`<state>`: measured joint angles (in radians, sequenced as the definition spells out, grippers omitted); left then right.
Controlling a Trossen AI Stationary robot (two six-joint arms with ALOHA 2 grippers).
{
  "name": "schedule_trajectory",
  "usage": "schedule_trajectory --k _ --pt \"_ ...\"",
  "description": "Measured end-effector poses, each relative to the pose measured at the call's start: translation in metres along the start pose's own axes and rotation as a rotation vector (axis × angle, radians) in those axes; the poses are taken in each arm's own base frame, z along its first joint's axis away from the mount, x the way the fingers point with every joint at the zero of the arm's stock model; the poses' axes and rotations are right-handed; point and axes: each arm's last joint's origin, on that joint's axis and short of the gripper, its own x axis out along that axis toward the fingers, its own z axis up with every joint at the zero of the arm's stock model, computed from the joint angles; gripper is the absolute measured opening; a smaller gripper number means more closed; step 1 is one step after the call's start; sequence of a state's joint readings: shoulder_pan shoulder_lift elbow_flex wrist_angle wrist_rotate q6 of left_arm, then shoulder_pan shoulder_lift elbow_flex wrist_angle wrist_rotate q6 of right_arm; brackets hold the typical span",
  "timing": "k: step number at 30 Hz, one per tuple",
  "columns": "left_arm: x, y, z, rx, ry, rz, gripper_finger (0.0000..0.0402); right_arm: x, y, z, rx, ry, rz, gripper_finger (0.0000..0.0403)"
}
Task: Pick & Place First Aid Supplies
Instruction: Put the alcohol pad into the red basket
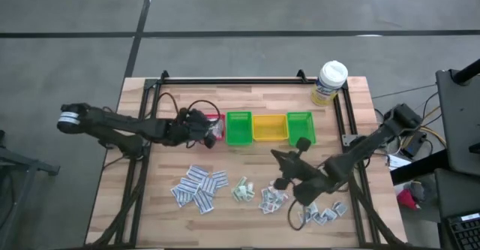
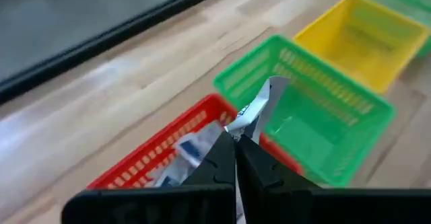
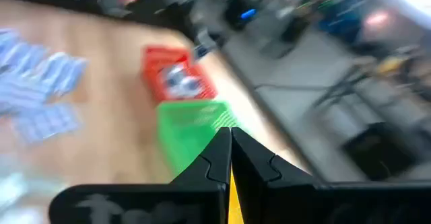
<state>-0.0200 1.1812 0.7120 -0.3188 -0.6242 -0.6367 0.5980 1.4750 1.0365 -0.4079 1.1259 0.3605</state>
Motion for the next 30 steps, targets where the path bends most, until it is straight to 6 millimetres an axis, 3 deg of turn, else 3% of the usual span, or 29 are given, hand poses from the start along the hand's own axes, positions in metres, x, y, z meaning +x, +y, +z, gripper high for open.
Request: schedule_trajectory --k 8,17,30 --pt "0.022 0.025 0.007 -0.133 0.189 -0.052 0.0 -0.024 -0.035 0.004 0.001 0.075 0.318 0.0009" --pt "0.033 0.051 0.011 -0.255 0.346 -0.086 0.0 -0.044 -0.06 0.004 -0.023 0.006 0.389 0.0009" --pt "0.034 0.058 0.008 -0.325 0.445 -0.12 0.0 -0.044 -0.06 -0.008 -0.001 0.028 0.393 0.0009"
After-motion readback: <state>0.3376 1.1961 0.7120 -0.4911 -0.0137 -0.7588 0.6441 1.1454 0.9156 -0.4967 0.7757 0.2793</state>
